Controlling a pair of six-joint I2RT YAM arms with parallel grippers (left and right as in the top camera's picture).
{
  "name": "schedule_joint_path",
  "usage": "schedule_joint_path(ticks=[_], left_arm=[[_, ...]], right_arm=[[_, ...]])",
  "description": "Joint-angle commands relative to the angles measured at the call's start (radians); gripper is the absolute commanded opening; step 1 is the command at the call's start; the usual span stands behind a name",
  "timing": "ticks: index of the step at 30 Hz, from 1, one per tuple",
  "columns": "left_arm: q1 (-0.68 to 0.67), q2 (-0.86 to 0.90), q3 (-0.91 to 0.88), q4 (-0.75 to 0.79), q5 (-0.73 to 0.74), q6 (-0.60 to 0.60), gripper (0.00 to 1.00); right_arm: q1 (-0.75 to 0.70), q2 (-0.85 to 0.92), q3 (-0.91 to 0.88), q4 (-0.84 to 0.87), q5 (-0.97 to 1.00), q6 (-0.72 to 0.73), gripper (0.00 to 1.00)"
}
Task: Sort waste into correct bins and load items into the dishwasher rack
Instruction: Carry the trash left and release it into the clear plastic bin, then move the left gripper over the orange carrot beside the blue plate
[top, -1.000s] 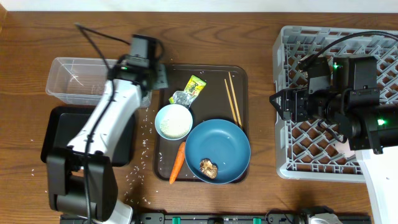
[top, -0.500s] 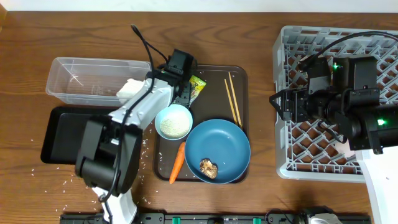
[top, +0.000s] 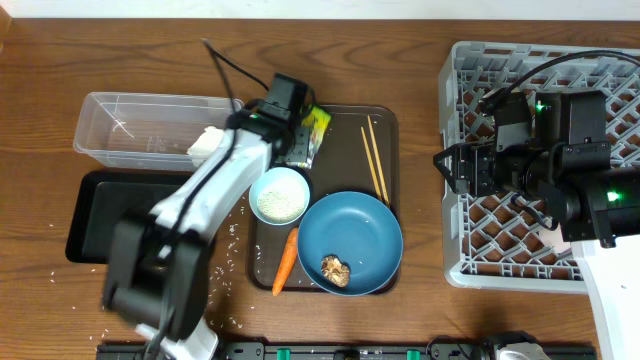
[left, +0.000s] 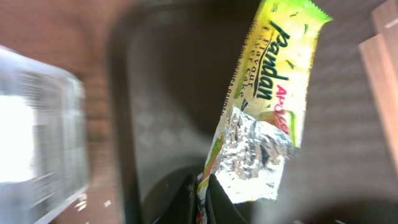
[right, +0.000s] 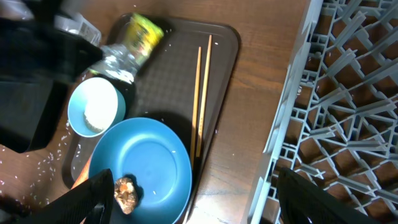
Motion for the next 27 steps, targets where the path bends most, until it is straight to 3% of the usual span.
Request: schedule_joint_path(ticks=[1, 5, 7, 12, 17, 20, 23, 27], left_arm=[[0.01, -0.151, 0.009, -0.028, -0.037, -0.03, 0.06], [0.056, -0.256, 0.009, -0.09, -0.214, -0.114, 0.06], [0.097, -0.275, 0.009, -0.133, -0.297, -0.243, 0.06], [0.209, -0.248, -0.014, -0.153, -0.316, -0.634, 0.06], [0.269, -0.172, -0.021, -0.15, -0.316, -1.107, 0.06], [0.271, -0.121, -0.021, -0.15, -0.314, -1.285, 0.06], [0.271, -0.072, -0.021, -0.137, -0.302, -1.36, 0.06], [0.271, -0.042, -0.021, -0.105, -0.262, -1.362, 0.06]], right_arm=[[0.01, 0.0, 0.006, -0.001, -0.001, -0.008, 0.76], [0.01, 0.0, 0.006, 0.0, -0.001, -0.008, 0.76], [0.01, 0.0, 0.006, 0.0, -0.001, -0.008, 0.77], [0.01, 0.0, 0.006, 0.01, -0.001, -0.007, 0.77], [0.01, 0.0, 0.006, 0.002, -0.001, -0.001, 0.77], [0.01, 0.0, 0.006, 0.002, -0.001, -0.001, 0.77], [0.01, 0.0, 0.006, 0.002, -0.001, 0.0, 0.76], [0.01, 0.0, 0.006, 0.002, -0.001, -0.001, 0.76]])
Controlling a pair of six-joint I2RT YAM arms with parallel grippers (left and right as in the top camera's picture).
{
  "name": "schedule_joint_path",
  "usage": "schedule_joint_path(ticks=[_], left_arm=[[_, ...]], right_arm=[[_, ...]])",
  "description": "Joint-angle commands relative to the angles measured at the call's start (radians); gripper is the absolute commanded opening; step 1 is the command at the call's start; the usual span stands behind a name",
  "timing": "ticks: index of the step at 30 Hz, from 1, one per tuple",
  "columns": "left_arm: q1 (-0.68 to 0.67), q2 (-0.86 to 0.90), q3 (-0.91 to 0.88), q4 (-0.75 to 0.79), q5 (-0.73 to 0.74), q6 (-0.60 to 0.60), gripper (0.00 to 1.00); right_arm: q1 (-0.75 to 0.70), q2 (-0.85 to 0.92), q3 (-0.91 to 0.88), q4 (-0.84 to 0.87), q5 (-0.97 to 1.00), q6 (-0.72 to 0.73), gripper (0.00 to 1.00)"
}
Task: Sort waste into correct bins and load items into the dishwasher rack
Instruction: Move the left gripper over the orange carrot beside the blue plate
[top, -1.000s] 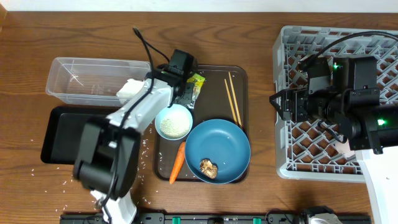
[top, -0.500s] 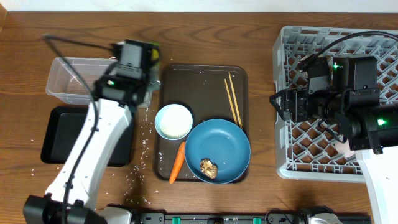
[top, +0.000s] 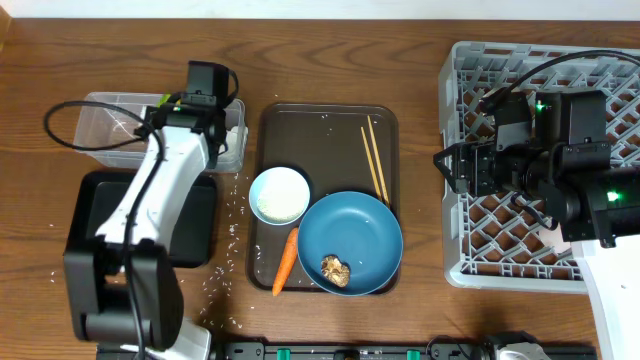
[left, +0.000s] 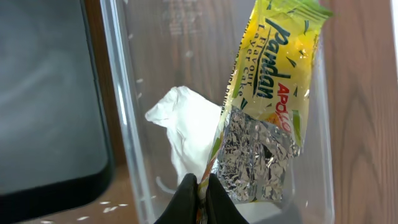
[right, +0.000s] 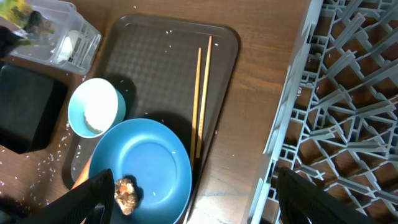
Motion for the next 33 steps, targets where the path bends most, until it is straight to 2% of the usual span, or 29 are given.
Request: schedule_joint_path(ticks=[1, 2, 3, 4, 9, 10, 11, 13, 15, 20, 23, 27, 33], left_arm=[[0.002, 0.003, -0.009, 0.007, 0.026, -0.095, 0.06], [0.002, -0.009, -0.005, 0.01, 0.026, -0.053, 0.06], [0.002, -0.019, 0.0, 0.011, 0.026, -0.017, 0.17], [0.002, -0.038, 0.009, 0.012, 0.026, 0.041, 0.35], [0.002, -0.166, 0.027, -0.003, 0.026, 0.335, 0.82], [0.002, -0.199, 0.028, -0.026, 0.032, 0.39, 0.87], [0.002, -0.227, 0.028, -0.047, 0.055, 0.451, 0.88], [0.002, -0.288, 0.027, -0.084, 0.189, 0.663, 0.88], [-0.006, -0.33, 0.027, -0.115, 0.304, 0.831, 0.82], [-0.062, -0.37, 0.027, -0.244, 0.35, 1.028, 0.82], [-0.107, -0.37, 0.024, -0.334, 0.354, 1.089, 0.82], [-0.185, -0.37, 0.015, -0.361, 0.353, 1.182, 0.82], [-0.272, -0.37, -0.018, -0.536, 0.344, 1.116, 0.79]], right_arm=[[0.01, 0.0, 0.006, -0.003, -0.001, -0.001, 0.76], [0.01, 0.0, 0.006, -0.005, -0.001, -0.001, 0.77], [0.01, 0.0, 0.006, -0.008, -0.001, -0.001, 0.77], [0.01, 0.0, 0.006, -0.01, -0.001, -0.001, 0.77], [0.01, 0.0, 0.006, -0.019, -0.001, -0.001, 0.77], [0.01, 0.0, 0.006, -0.019, 0.0, -0.001, 0.77], [0.01, 0.0, 0.006, -0.019, -0.001, -0.001, 0.77], [0.01, 0.0, 0.006, -0.018, 0.0, -0.001, 0.77], [0.01, 0.0, 0.006, -0.018, 0.0, -0.002, 0.77], [0.01, 0.0, 0.006, -0.014, 0.0, -0.001, 0.78], [0.01, 0.0, 0.006, -0.019, -0.001, -0.001, 0.78], [0.01, 0.0, 0.006, -0.023, 0.0, -0.001, 0.79], [0.01, 0.0, 0.006, -0.052, 0.001, -0.002, 0.79]])
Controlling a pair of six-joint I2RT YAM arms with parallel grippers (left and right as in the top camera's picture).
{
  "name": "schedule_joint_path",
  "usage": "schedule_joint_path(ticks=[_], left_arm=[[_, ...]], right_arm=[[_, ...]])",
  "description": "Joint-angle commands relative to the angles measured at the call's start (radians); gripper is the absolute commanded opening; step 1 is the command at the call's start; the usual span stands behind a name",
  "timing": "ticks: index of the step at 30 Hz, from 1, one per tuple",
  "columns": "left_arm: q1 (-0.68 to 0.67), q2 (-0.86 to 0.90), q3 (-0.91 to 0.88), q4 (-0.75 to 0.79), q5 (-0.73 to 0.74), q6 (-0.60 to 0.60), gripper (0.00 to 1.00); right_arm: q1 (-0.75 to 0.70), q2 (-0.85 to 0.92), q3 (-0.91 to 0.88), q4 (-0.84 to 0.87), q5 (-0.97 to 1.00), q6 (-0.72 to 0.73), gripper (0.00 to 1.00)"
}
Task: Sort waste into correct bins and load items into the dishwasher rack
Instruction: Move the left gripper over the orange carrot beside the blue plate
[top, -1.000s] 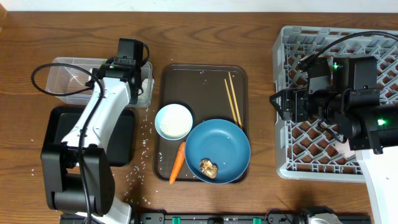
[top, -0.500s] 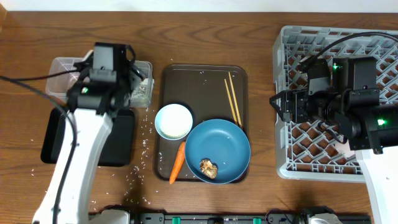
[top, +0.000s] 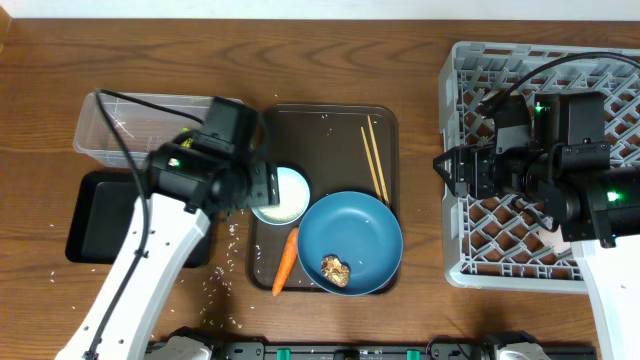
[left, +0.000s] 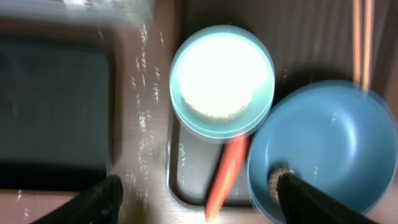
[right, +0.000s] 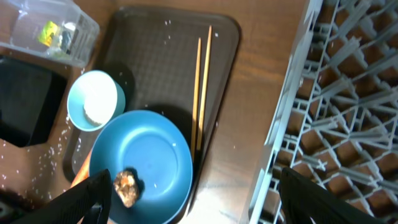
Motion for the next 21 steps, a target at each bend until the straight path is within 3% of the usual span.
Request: schedule_joint_path(ticks=[1, 6, 8, 10, 12, 20, 21], left_arm=[[-0.024, 0.003, -0.04, -0.043, -0.004, 0.008, 0.8], [-0.026, 0.004, -0.157, -0.018, 0.019, 0.01, 0.77], [-0.031, 0.004, -0.214, 0.017, 0.02, 0.008, 0.62], [-0.044, 0.004, -0.28, 0.067, 0.029, -0.01, 0.38], [-0.069, 0.004, -0.33, 0.116, 0.044, -0.024, 0.23], [-0.205, 0.006, -0.441, 0.281, 0.02, -0.122, 0.19], [-0.216, 0.006, -0.451, 0.294, 0.011, -0.135, 0.14]], right_arm=[[0.01, 0.0, 0.006, -0.019, 0.004, -0.002, 0.79], [0.01, 0.001, 0.006, -0.018, 0.008, -0.002, 0.8], [0.01, 0.001, 0.006, -0.014, 0.007, -0.001, 0.79], [0.01, 0.001, 0.006, -0.013, 0.007, -0.001, 0.8], [0.01, 0.001, 0.006, -0.012, 0.007, -0.002, 0.8], [0.01, 0.001, 0.006, -0.014, 0.007, -0.001, 0.8], [0.01, 0.001, 0.006, -0.014, 0.007, -0.001, 0.79]])
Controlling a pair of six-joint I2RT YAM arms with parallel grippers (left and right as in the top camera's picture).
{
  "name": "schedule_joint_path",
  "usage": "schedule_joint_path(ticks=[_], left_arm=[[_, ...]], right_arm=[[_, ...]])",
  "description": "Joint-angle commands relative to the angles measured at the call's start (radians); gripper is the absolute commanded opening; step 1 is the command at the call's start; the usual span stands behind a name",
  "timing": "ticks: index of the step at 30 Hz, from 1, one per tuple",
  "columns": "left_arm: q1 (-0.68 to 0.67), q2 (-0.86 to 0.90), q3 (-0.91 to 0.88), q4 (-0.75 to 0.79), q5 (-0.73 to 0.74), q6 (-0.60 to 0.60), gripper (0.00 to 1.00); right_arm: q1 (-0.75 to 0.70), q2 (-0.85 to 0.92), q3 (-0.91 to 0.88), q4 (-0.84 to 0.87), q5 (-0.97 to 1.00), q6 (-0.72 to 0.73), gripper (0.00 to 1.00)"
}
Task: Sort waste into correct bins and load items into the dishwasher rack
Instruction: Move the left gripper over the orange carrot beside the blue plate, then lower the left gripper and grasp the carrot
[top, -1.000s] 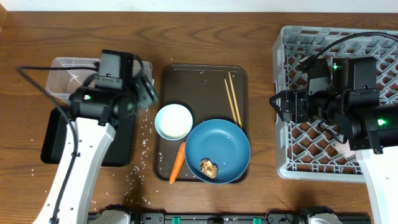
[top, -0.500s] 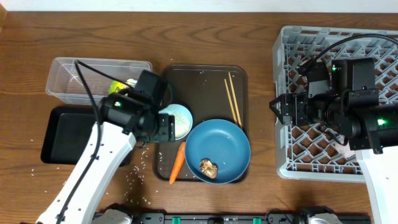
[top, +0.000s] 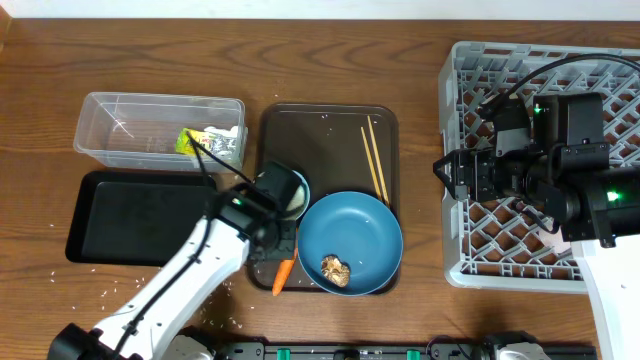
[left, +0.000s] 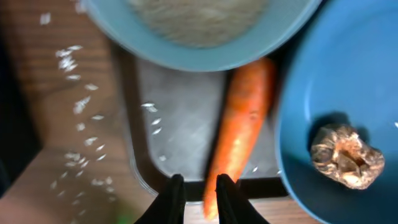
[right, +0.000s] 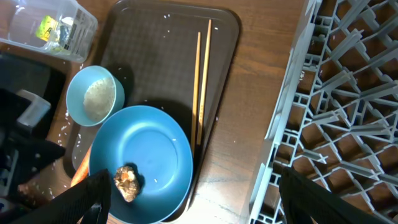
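The carrot (top: 283, 273) (left: 241, 118) lies on the brown tray (top: 330, 130) between the rice bowl (top: 296, 190) (left: 199, 18) and the blue plate (top: 350, 235). My left gripper (top: 282, 250) (left: 200, 198) is down on the carrot's thin end, jaws closed in on it. A brown food scrap (top: 335, 268) (left: 345, 155) sits on the plate. The chopsticks (top: 375, 160) (right: 200, 87) lie on the tray's right side. My right gripper (top: 446, 172) (right: 200, 199) hovers wide open at the left edge of the dishwasher rack (top: 455, 230) (right: 348, 93), holding nothing.
The clear bin (top: 130, 130) at the upper left holds the yellow-green wrapper (top: 195, 142) and a white tissue (top: 225, 133). Below it lies the black tray bin (top: 120, 215). Rice grains are scattered on the table around the tray's left edge.
My left gripper was wide open high above the bowl, carrot and plate. It is now low over the tray with its jaws narrowed round the carrot's thin end. The right arm barely moved.
My left gripper held the wrapper over the tray, then over the clear bin beside the tissue. After that it was open above the bowl with the wrapper lying in the bin. Now it is down on the carrot. The right gripper stayed open by the rack.
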Motion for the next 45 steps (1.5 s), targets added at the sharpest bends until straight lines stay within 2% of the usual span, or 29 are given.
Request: schedule_joint_path(ticks=[1, 6, 13, 18, 23, 40, 45], left_arm=[[-0.039, 0.007, -0.037, 0.034, -0.023, -0.059, 0.13], [-0.042, 0.034, -0.081, 0.081, -0.021, -0.08, 0.1], [-0.078, 0.074, -0.081, 0.243, 0.091, -0.034, 0.1], [-0.115, 0.117, -0.081, 0.287, 0.094, -0.024, 0.1], [-0.113, 0.126, -0.072, 0.275, 0.092, -0.024, 0.1], [-0.055, 0.048, -0.007, 0.034, -0.09, -0.038, 0.15], [-0.031, 0.056, -0.025, 0.064, -0.15, -0.058, 0.14]], right_arm=[[0.01, 0.001, 0.006, -0.001, 0.006, -0.001, 0.8], [0.01, 0.001, 0.006, -0.001, 0.006, -0.001, 0.8], [0.01, 0.001, 0.006, 0.002, 0.006, -0.001, 0.8], [0.01, 0.001, 0.006, -0.001, 0.006, -0.001, 0.8], [0.01, 0.001, 0.005, -0.001, 0.006, -0.001, 0.8], [0.01, 0.001, 0.005, -0.005, 0.006, -0.001, 0.8], [0.01, 0.001, 0.006, -0.003, 0.006, -0.001, 0.79]])
